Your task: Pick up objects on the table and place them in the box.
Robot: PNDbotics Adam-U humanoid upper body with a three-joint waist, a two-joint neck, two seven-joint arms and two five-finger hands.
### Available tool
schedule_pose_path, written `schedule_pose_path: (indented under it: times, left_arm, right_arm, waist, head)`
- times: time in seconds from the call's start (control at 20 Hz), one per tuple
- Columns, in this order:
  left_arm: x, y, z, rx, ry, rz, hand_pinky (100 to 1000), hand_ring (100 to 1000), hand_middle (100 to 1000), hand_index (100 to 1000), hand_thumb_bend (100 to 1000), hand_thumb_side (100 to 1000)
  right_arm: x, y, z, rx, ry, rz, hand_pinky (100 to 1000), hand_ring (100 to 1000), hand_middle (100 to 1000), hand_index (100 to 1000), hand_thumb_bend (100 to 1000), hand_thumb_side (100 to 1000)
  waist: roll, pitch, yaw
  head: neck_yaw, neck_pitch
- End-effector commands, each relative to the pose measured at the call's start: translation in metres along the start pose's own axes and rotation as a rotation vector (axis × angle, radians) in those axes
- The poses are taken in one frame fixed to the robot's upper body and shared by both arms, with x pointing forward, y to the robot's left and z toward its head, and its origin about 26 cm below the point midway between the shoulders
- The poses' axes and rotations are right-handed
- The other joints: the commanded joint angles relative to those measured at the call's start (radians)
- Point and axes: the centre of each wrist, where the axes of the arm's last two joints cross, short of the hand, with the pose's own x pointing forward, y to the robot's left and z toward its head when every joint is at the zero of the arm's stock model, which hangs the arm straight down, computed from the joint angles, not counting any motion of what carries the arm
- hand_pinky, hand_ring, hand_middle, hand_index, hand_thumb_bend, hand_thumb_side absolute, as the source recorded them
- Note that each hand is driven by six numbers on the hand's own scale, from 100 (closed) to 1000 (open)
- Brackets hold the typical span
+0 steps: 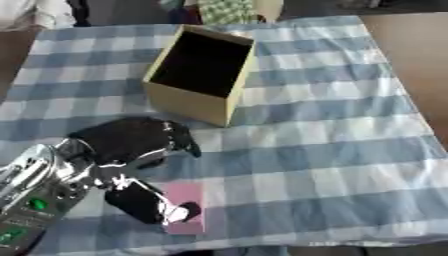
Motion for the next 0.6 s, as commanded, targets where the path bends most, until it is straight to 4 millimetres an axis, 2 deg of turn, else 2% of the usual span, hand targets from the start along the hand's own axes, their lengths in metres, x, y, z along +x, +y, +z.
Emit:
schedule_pose_path:
  times: [0.05,0.15,0.4,0.6]
  left_arm:
    - [-0.0008,0.0040,0.0046,0.006,0.002,-0.031,746,813,746,828,413,615]
    - [-0.0008,0.0025,0.0044,0.000,0.005,-0.036,749,816,748,828,418,626]
    - [-0.0015,0.0027,0.0049,-0.006,0.009,-0.052,753,819,748,827,529,597]
    - [-0.0012,0.0023,0.0047,-0.024,0.000,-0.058,756,819,747,827,547,600]
  right_arm:
    - [0.0038,-0.0030,-0.0068,-0.007,-0.027,-0.005,848,694,654,745,100,988]
    - [0.0038,-0.0029,-0.0069,-0.008,-0.027,-0.006,848,694,654,745,100,988]
    - [0.0043,-0.0017,-0.0068,-0.005,-0.028,-0.013,848,694,654,744,100,987]
    - [0.0047,-0.0011,-0.0071,-0.001,-0.030,-0.017,848,694,653,744,100,987]
  waist:
    - [0.000,-0.012,-0.002]
    - [0.000,-0.011,-0.003]
    - [0.000,-0.009,-0.004]
    - [-0.001,-0.007,-0.004]
  head:
    - [-0.003,0.007]
    - [-0.004,0.007]
    - [-0.005,0.007]
    - [-0.003,0.007]
